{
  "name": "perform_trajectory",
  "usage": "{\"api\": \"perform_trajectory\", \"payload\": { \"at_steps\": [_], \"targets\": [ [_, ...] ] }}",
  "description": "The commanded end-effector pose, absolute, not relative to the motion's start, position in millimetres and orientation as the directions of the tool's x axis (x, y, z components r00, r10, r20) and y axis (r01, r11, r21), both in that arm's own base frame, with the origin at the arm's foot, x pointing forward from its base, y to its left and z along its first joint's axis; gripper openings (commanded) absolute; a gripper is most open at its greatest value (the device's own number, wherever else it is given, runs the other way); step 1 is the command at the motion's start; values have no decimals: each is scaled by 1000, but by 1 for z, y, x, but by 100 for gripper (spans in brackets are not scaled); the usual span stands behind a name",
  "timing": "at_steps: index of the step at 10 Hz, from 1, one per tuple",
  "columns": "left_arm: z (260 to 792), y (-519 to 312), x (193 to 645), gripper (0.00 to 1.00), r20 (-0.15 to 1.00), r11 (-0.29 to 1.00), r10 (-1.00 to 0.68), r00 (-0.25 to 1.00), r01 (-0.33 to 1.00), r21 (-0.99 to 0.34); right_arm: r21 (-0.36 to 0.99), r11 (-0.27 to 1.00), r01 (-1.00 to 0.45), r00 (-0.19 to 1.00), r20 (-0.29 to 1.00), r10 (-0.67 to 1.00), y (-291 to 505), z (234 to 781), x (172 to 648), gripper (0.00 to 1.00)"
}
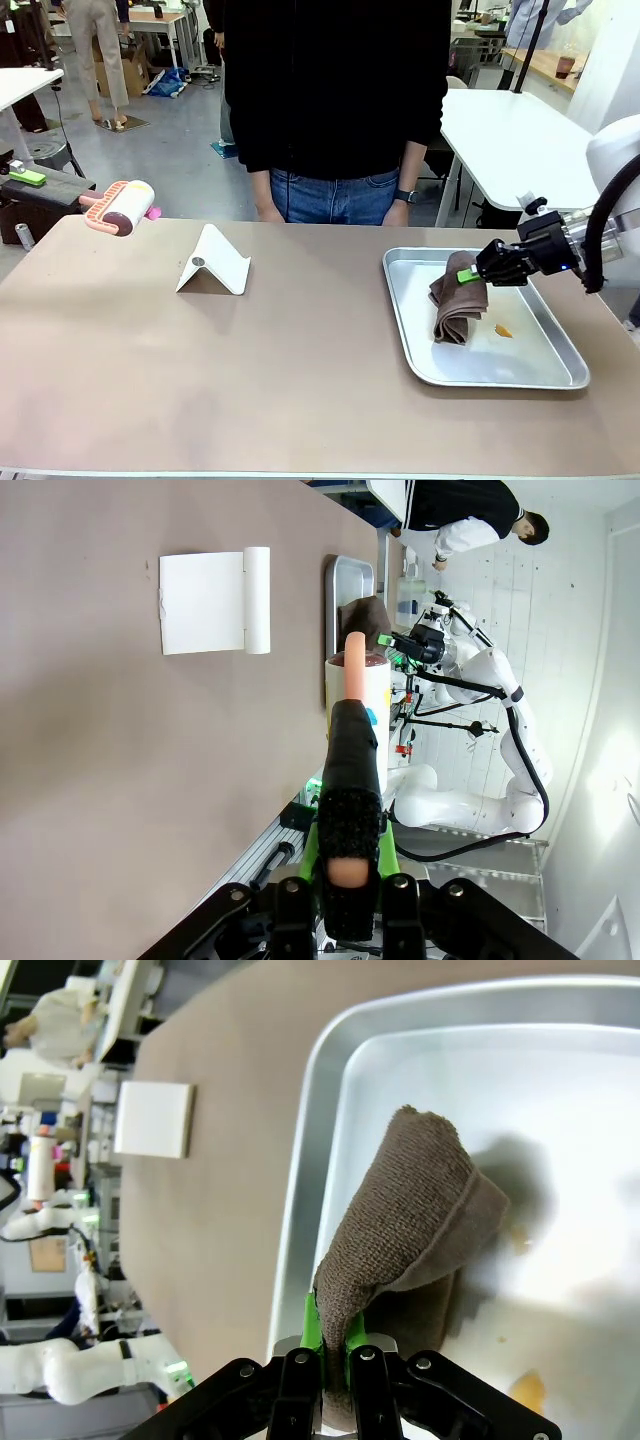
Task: Clean the surface of the table.
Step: Clean the area not pointed to by the person.
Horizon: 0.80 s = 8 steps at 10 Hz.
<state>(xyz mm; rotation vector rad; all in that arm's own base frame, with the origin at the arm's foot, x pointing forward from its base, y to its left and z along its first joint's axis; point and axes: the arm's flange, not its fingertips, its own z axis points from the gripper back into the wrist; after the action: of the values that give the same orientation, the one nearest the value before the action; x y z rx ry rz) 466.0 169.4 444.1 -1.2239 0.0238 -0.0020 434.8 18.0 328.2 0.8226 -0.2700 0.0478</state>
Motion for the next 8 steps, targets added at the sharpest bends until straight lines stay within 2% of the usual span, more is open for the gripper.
{"api": "perform_trajectory", "payload": {
  "at_steps": [1, 5, 8],
  "targets": [
    [448, 166, 462, 23, -21, 341, -10, 1000, -16, -940, 635, 766, -96, 953, 280, -113, -11, 322, 439, 9],
    [448, 166, 462, 23, -21, 341, -10, 1000, -16, -940, 543, 837, -67, 940, 315, -129, -30, 294, 447, 9],
    [448, 166, 462, 23, -21, 341, -10, 1000, -16, -940, 531, 835, -146, 949, 313, -34, -41, 300, 426, 9]
  ]
}}
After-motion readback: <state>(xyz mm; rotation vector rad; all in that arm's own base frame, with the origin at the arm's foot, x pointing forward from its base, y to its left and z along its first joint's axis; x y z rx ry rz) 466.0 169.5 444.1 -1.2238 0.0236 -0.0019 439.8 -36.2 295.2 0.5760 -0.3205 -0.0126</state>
